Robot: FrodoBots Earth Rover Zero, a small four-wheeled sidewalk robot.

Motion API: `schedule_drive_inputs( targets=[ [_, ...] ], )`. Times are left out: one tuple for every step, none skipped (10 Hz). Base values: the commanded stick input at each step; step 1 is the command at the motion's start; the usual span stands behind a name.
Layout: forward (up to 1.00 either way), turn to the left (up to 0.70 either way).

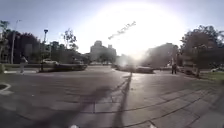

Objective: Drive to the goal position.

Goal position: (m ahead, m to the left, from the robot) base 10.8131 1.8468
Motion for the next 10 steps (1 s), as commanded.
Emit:
schedule_drive_inputs(
  targets=[
    [0.67,0.00],
    [0.67,0.00],
    [0.67,0.00],
    [0.66,0.00],
    [0.64,0.00],
    [0.63,0.00],
    [0.63,0.00],
    [0.63,0.00],
    [0.63,0.00],
    [0.63,0.00]
  ],
)
